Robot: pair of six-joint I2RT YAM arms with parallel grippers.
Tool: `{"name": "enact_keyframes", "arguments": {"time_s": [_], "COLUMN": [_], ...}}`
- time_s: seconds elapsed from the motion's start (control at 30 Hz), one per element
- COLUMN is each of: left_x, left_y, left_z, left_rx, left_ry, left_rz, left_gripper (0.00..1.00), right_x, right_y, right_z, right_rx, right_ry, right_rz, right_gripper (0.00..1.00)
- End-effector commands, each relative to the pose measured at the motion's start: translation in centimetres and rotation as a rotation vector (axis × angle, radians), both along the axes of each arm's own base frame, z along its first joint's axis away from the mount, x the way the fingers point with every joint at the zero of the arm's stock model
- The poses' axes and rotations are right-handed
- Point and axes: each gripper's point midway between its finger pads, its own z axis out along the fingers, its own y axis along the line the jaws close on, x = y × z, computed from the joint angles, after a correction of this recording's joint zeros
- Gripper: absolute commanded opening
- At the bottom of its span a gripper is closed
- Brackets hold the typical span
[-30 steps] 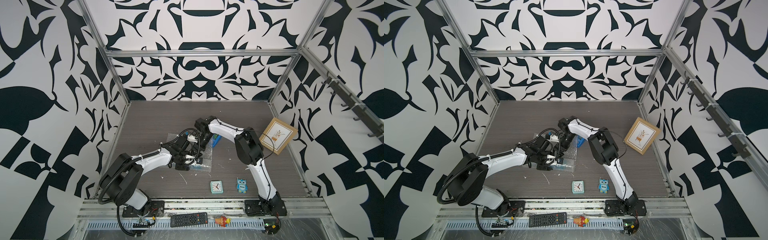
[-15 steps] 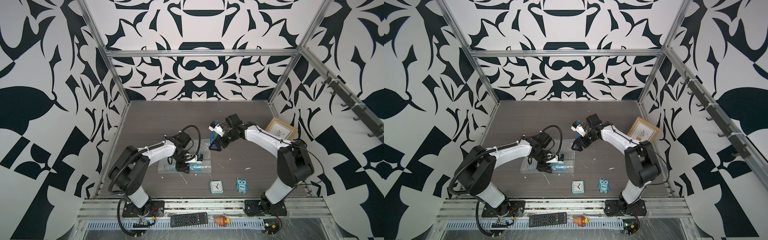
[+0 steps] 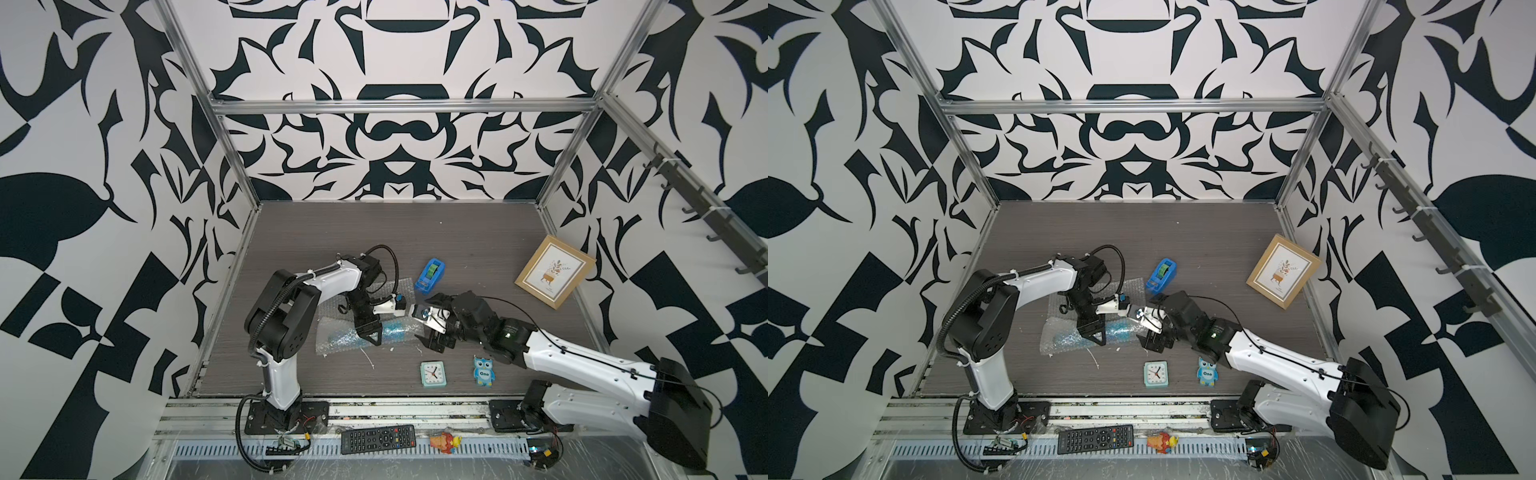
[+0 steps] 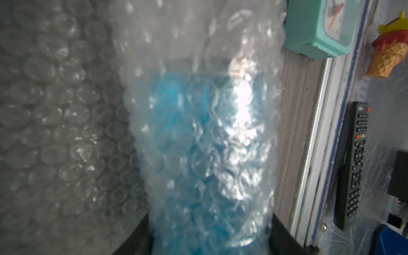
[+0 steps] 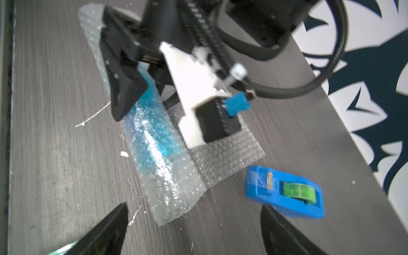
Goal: Wrap wine bottles in bubble wrap
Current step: Wrap the wine bottle in bubble wrap.
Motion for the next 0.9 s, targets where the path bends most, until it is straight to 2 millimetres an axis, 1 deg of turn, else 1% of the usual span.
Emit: {"name": "enact_keyframes", "arguments": {"time_s": [0.0, 0.17, 0.3, 0.5, 0.7, 0.87], "left_x": [-2.4, -2.1, -1.9, -1.2, -1.1, -1.2], "left_y": [0.6, 0.4, 0.3, 0.2, 0.3, 0.3], "left_z": [1.3, 1.6, 1.8, 1.8, 1.5, 1.4], "left_rx": [0.031, 0.029, 0.032, 0.018, 0.015, 0.008], "left_ry": [0.163, 0.189, 0.223, 0.245, 0.247, 0.248], "left_rz": [0.032, 0.047, 0.064, 0.093, 0.098, 0.094], "left_gripper": [0.21, 0.22, 0.23, 0.23, 0.24, 0.24], "right_x": [0.4, -1.2, -1.6, -1.0, 0.4, 1.0], "right_y": [1.3, 4.4, 6.1, 8.1, 9.5, 9.8], "right_z": [0.3, -1.8, -3.0, -4.6, -6.4, -8.1], "right_rx": [-0.106, -0.230, -0.268, -0.289, -0.322, -0.366], "right_ry": [-0.178, -0.191, -0.219, -0.222, -0.234, -0.216], "right_rz": [0.079, 0.238, 0.302, 0.333, 0.317, 0.311], "right_gripper": [0.92, 0.85, 0.84, 0.84, 0.83, 0.74]}}
